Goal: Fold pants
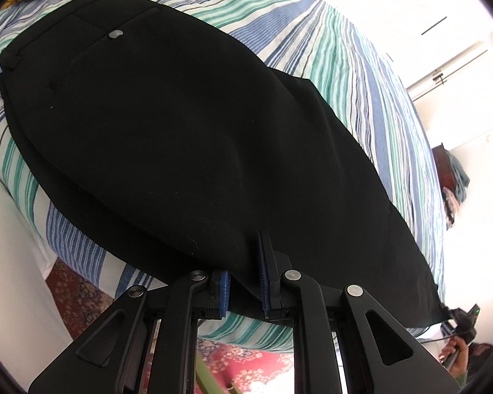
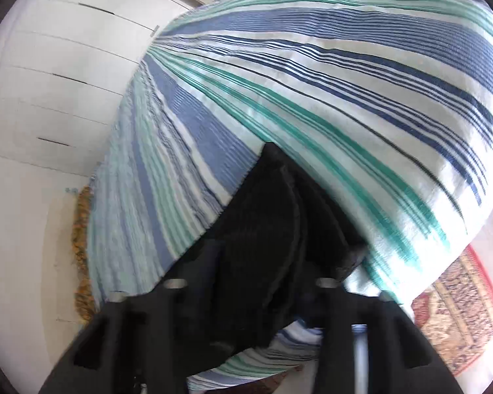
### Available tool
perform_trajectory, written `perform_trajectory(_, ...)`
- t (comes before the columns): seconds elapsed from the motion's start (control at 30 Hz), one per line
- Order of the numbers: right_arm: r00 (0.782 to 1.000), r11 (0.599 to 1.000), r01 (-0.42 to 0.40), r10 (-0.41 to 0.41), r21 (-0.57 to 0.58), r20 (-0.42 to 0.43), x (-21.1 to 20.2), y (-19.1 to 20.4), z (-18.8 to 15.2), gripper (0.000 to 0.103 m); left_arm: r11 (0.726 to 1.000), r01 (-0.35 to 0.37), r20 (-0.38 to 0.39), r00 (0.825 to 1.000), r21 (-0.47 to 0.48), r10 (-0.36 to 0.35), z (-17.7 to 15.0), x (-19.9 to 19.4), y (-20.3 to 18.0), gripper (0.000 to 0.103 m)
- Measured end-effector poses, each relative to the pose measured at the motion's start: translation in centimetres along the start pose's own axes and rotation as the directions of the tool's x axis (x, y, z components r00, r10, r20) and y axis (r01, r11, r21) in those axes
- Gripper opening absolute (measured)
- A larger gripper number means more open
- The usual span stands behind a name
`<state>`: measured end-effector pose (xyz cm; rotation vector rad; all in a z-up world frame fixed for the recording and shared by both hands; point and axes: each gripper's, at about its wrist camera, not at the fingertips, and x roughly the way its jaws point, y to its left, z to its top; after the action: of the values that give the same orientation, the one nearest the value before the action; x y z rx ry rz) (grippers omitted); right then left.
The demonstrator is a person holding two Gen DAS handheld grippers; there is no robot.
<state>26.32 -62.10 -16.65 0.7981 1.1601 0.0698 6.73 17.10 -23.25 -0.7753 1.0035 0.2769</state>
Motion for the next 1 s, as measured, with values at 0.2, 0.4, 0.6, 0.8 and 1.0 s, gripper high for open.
perform_trajectory(0.2,0.967,0.850,0.250,-0.197,-0.463,0.159,-0.9,7.1,-1.0,0.008,1.000,-0.010,-0.001,1.000,0.012,0.010,-0.3,0.2,-0.1,0.014)
perform_trajectory(0.4,0.959,0.884,0.271,-0.283,-0.381,0.024,1.2,3.9,-0.3,0.026,1.000,-0.004,-0.004,1.000,0.008,0.004,-0.4,0.2,-0.1,0.015)
perform_trajectory(0.6,0.962,0.905,0.270,-0.266,-0.330,0.056,0.4,2.9,-0.4,0.028,1.000,0.010,0.018,1.000,0.004,-0.010,-0.4,-0.4,0.1,0.010)
perform_trajectory(0.8,0.945,0.882,0.322,-0.318,-0.344,0.071,0.9,3.3,-0.4,0.021,1.000,-0.007,0.018,1.000,-0.019,0.008,-1.2,-0.9,0.6,0.005)
perform_trajectory(1.0,0.926,0.847,0.370,-0.367,-0.382,0.085,1.2,4.0,-0.7,0.022,0.998,-0.054,0.023,0.998,0.019,0.053,-1.8,-1.3,0.2,0.004)
